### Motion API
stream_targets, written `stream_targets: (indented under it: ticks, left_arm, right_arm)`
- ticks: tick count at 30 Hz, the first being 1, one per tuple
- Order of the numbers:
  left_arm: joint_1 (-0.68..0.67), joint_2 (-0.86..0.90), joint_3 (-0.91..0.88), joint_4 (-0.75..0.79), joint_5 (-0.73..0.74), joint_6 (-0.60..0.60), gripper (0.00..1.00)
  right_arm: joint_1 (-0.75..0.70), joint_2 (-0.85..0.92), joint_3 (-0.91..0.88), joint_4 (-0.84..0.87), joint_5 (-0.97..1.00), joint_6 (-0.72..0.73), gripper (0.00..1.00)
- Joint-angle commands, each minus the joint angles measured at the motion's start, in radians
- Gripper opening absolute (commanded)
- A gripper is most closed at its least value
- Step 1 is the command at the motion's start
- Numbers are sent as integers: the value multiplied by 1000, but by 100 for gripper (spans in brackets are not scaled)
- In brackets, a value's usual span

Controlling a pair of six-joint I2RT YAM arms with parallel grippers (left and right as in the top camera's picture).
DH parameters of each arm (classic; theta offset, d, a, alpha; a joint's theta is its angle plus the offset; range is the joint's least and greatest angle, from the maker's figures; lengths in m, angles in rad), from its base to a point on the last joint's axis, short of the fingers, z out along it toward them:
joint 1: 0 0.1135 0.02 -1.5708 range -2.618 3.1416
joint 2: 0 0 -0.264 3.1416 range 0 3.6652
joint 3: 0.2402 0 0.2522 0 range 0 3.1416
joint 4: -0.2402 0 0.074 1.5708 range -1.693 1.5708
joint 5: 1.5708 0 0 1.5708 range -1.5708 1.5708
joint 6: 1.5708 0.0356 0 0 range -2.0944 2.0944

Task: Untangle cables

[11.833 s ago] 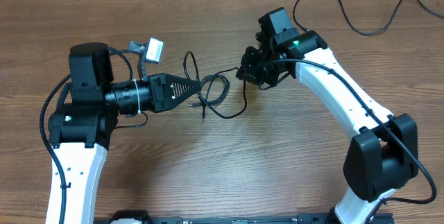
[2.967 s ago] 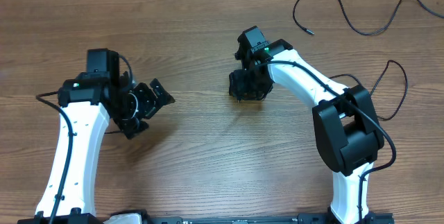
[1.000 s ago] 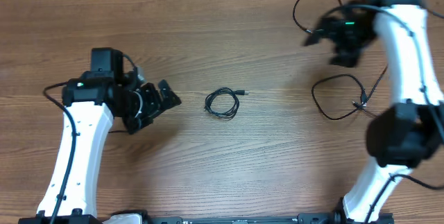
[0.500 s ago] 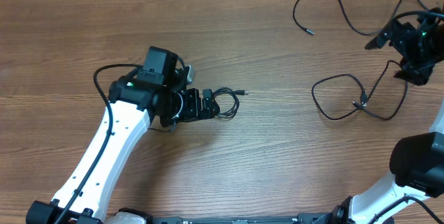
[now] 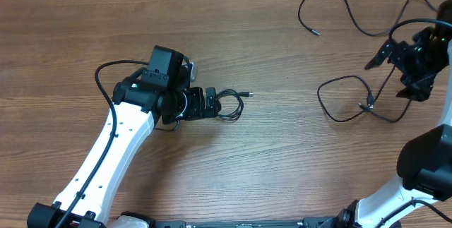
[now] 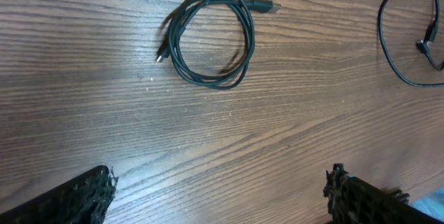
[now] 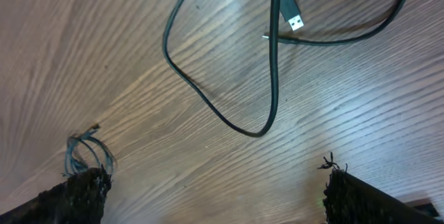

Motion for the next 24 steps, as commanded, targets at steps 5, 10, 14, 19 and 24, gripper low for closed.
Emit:
stream_targets:
  ticks: [5, 10, 14, 19, 24]
  left_arm:
    - [-4, 5, 10, 4, -13, 7, 100]
    - [-4, 5, 10, 4, -14, 8, 100]
    - [-4, 5, 10, 4, -14, 8, 99]
    - [-4, 5, 10, 4, -14, 8, 100]
    - [-4, 5, 10, 4, -14, 8, 100]
  right_arm:
    - [24, -21, -18, 29, -74, -9, 100]
    - [24, -53, -18, 14, -111, -9, 100]
    - [24, -114, -18, -3, -110, -9, 100]
    - [26, -233, -18, -20, -114, -9, 100]
    - [62, -336, -18, -45, -110, -23, 100]
